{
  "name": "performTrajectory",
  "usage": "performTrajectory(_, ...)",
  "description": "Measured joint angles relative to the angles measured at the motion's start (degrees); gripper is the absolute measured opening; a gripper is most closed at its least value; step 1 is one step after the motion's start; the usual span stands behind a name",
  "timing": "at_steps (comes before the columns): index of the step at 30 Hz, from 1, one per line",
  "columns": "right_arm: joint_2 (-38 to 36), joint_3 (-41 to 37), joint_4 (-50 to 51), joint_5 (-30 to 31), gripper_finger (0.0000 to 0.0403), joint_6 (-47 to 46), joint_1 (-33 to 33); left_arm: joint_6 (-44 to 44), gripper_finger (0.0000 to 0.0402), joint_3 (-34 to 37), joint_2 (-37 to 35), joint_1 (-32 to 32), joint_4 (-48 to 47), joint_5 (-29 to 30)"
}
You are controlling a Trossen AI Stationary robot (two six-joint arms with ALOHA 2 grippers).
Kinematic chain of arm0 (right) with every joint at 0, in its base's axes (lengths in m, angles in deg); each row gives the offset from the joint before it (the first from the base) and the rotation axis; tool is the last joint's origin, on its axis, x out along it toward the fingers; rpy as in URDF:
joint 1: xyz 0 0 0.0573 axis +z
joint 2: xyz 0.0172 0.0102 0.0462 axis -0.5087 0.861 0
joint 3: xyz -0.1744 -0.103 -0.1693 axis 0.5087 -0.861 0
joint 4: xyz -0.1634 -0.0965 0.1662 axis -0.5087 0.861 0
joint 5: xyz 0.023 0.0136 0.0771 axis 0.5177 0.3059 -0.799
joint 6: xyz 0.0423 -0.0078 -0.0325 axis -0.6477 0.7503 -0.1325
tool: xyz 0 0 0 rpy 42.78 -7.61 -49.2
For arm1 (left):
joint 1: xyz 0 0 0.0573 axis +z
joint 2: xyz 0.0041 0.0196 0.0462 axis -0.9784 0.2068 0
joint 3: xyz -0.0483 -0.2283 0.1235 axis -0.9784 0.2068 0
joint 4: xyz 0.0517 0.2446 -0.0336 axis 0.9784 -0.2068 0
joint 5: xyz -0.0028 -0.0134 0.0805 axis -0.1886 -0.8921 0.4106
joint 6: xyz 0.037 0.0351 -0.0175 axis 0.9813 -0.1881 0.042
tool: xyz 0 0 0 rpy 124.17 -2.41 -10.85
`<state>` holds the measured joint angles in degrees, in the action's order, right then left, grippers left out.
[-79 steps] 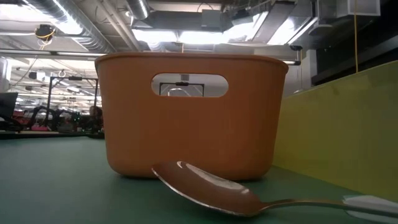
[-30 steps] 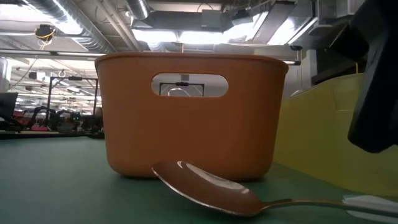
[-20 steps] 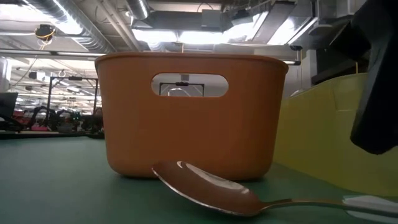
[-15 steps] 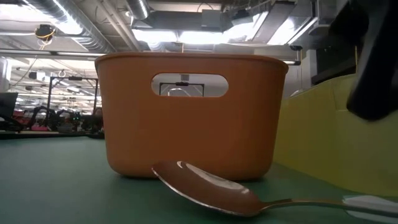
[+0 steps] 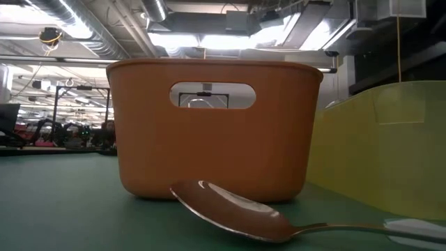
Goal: Sort silverware by color (type)
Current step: Put the blue patterned spoon into the yellow bin
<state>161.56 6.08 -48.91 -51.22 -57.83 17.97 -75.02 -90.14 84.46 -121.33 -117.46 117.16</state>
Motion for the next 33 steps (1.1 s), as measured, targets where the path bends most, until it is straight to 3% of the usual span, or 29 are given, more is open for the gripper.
performTrajectory(17, 0.11, 0.00, 0.41, -0.63, 0.0099, -1.97, 2.10, 0.00, 0.0082, 0.00, 0.02, -0.02, -0.01, 0.00)
performTrajectory(26, 0.17, 0.00, 4.54, 0.91, 0.0099, -10.66, 4.54, 0.02, 0.0082, 0.00, 0.02, -0.02, -0.02, 0.00)
performTrajectory(33, 0.20, 0.00, 4.22, 1.39, 0.0099, -12.38, 4.77, 0.05, 0.0082, 0.00, 0.02, -0.02, -0.05, -0.01)
